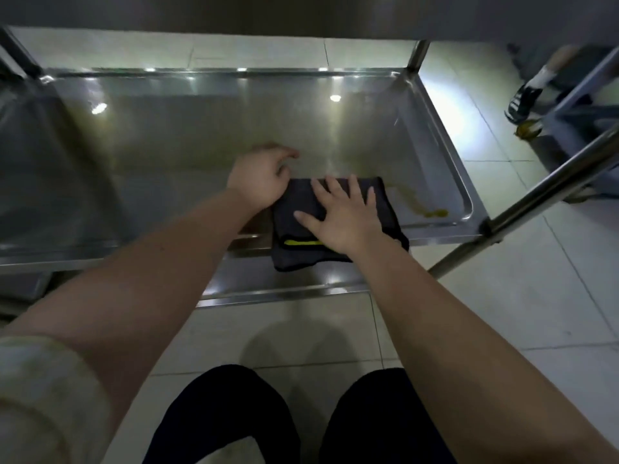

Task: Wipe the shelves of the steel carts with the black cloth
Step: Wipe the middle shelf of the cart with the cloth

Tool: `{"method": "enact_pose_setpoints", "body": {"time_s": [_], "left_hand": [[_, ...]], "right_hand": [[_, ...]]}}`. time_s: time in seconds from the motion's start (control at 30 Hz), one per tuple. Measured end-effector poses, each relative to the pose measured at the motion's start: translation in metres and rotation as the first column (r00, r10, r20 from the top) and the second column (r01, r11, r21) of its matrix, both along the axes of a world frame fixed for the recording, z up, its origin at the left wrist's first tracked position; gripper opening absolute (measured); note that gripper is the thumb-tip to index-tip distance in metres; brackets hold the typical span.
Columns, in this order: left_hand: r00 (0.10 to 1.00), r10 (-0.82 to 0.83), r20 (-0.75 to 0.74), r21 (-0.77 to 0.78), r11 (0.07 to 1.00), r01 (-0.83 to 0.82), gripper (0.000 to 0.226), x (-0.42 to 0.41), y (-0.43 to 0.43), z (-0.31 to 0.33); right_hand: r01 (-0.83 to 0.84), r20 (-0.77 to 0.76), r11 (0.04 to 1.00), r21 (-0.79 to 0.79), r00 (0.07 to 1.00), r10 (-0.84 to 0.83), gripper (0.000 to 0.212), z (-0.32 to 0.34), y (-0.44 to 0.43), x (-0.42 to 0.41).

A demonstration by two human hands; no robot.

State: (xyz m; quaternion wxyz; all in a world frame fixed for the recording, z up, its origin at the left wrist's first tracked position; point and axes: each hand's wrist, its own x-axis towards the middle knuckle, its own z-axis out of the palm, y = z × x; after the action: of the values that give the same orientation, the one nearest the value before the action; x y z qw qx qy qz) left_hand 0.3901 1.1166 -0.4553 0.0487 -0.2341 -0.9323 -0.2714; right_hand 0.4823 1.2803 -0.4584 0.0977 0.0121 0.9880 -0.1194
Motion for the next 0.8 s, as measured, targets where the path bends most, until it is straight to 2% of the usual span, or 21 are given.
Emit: {"method": "enact_pose_setpoints", "body": {"time_s": [0.07,0.13,0.2,0.37,0.53,0.67,0.8], "left_hand": [[0.998,0.051,0.035,-0.149,0.988,-0.045,0.042,-0.010,-0.008,-0.008],[0.988,0.133,0.079,-0.302,0.948,-0.103,0.046,-0.017,-0.015,-0.013],[0.979,0.177,0.105,-0.382,0.916,-0.125,0.050,-0.021,-0.021,-0.019],[0.975,0.213,0.070,-0.440,0.884,-0.161,0.058,-0.025,-0.019,-0.029],[0.972,0.226,0.061,-0.473,0.864,-0.171,0.056,-0.030,-0.019,-0.034],[0.974,0.218,0.056,-0.467,0.868,-0.168,0.055,-0.030,-0.020,-0.036],[0.976,0.213,0.048,-0.440,0.882,-0.171,0.053,-0.029,-0.019,-0.036]], "right_hand": [[-0.013,0.068,0.997,0.072,0.998,0.009,0.081,-0.007,-0.002,0.002],[-0.006,0.073,0.995,0.095,0.997,-0.001,0.080,-0.007,0.001,-0.002],[0.000,0.069,0.994,0.110,0.998,-0.007,0.079,-0.006,0.006,-0.019],[0.120,-0.005,0.983,0.138,0.993,-0.121,0.075,-0.010,0.021,-0.093],[0.070,-0.075,0.984,0.163,0.995,-0.058,0.073,-0.015,0.018,-0.148],[0.017,-0.054,0.983,0.180,0.999,-0.007,0.068,-0.013,0.016,-0.139],[-0.040,-0.063,0.983,0.182,0.997,0.052,0.070,-0.015,0.010,-0.080]]}}
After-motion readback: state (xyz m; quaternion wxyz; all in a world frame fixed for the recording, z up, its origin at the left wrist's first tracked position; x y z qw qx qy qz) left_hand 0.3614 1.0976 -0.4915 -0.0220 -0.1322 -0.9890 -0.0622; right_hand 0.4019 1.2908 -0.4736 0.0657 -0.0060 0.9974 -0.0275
